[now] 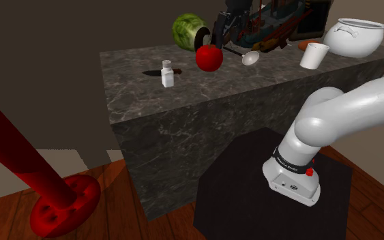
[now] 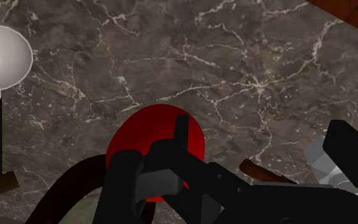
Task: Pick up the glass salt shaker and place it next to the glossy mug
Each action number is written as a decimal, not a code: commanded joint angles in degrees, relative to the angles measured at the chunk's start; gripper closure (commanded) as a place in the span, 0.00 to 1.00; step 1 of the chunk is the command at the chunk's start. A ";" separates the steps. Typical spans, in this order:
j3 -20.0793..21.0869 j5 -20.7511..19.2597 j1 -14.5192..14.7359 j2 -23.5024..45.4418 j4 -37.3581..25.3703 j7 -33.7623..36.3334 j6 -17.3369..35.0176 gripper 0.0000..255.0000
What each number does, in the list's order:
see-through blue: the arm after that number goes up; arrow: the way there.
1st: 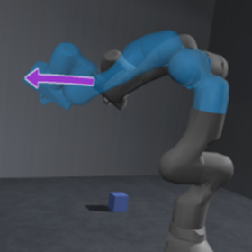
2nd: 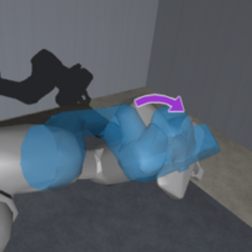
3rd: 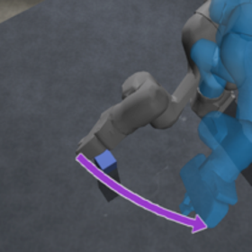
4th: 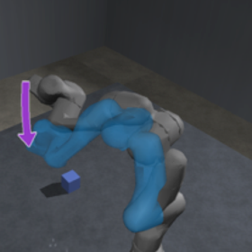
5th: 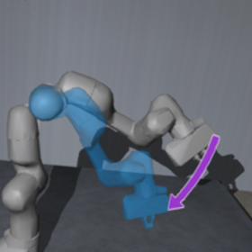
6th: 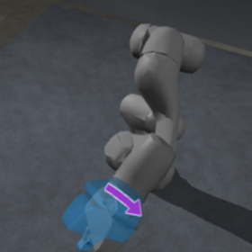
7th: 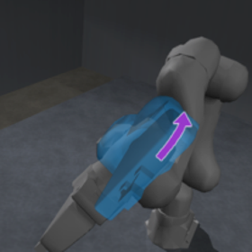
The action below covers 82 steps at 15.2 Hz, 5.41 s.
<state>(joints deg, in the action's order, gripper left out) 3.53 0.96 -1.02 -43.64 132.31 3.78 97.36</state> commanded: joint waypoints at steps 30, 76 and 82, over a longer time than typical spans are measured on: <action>11.75 0.83 3.48 27.65 -11.12 8.90 16.11 0.00; 9.95 0.32 2.23 28.89 -38.03 6.68 -9.58 1.00; 4.44 1.31 0.72 18.56 -28.30 -0.52 -10.14 1.00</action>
<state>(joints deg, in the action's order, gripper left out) 8.94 2.13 -0.11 -22.83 101.68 4.51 87.13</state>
